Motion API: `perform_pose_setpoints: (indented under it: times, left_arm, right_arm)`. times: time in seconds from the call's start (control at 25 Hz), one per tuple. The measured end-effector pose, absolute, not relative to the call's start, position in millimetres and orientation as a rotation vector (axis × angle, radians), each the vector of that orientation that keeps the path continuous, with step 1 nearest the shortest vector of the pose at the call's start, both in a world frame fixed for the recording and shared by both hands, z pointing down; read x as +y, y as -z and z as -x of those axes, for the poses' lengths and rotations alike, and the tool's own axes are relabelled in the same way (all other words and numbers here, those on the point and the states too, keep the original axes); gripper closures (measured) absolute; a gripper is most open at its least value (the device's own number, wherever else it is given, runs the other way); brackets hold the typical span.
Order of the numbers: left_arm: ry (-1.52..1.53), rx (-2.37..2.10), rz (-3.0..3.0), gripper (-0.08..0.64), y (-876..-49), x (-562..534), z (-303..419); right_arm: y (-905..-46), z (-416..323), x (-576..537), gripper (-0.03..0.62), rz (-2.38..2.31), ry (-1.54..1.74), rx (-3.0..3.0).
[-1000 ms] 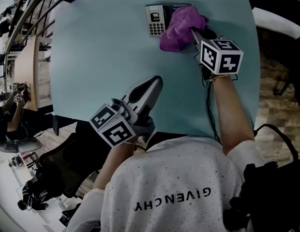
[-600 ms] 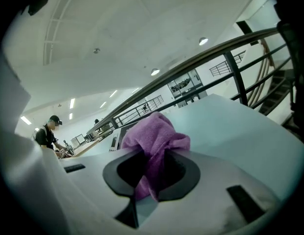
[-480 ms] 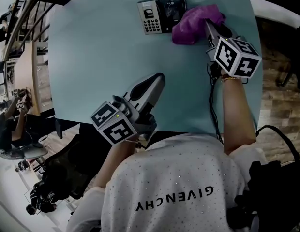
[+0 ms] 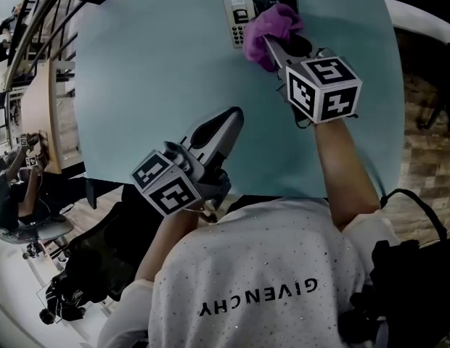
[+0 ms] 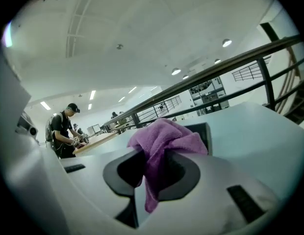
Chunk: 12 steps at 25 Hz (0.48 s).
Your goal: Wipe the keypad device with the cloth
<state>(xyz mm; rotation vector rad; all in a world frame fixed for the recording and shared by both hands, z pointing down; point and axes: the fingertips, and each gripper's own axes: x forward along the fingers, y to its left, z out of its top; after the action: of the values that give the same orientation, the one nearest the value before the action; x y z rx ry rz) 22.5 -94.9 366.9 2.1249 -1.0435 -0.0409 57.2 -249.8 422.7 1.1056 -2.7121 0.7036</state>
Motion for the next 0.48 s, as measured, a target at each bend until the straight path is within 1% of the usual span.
perform_pose_setpoints:
  times: [0.24, 0.48]
  left_arm:
    - [0.04, -1.061, -2.126, 0.56, -363, -89, 2]
    - [0.076, -1.076, -2.138, 0.56, -362, -90, 34]
  right_arm:
    - [-442, 1, -245, 0.535, -0.985, -0.585, -2.661]
    - [-467, 16, -254, 0.535, -1.03, -0.639, -2.597]
